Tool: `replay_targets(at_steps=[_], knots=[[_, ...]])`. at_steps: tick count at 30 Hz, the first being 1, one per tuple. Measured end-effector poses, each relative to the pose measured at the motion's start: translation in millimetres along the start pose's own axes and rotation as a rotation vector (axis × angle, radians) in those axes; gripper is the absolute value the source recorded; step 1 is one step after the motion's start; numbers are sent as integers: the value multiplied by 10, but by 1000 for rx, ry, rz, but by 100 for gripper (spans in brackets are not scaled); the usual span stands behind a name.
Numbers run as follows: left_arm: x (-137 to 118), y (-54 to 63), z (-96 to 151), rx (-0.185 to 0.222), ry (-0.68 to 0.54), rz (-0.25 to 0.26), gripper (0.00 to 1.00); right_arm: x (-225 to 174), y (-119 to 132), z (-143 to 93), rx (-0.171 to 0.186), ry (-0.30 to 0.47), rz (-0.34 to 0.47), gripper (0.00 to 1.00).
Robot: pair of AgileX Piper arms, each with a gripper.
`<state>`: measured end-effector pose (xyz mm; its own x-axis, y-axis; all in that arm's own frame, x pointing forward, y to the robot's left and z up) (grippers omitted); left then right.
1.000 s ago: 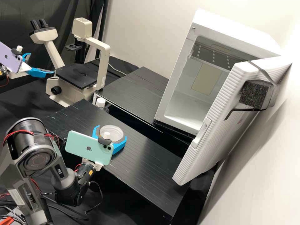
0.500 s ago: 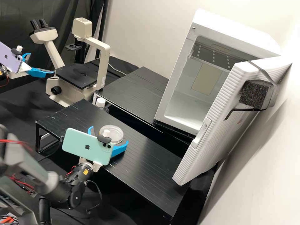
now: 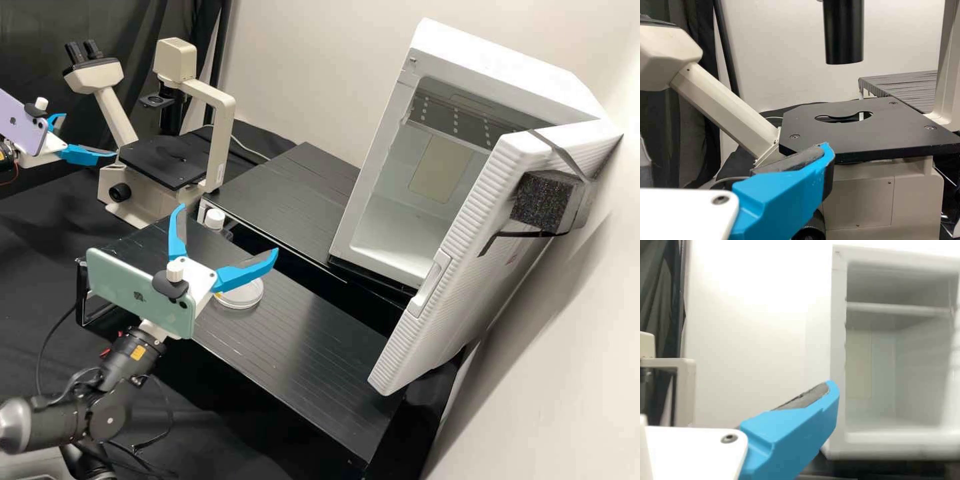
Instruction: Move the petri dish to the bench.
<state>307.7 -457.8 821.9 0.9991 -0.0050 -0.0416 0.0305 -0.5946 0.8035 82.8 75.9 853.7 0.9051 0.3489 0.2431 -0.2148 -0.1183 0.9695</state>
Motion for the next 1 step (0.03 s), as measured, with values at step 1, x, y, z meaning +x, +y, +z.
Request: replay_targets(at_steps=[1], knots=[[0, 0, 0, 0, 0, 0, 100, -91, 5, -54, 22, 18, -1, 100]])
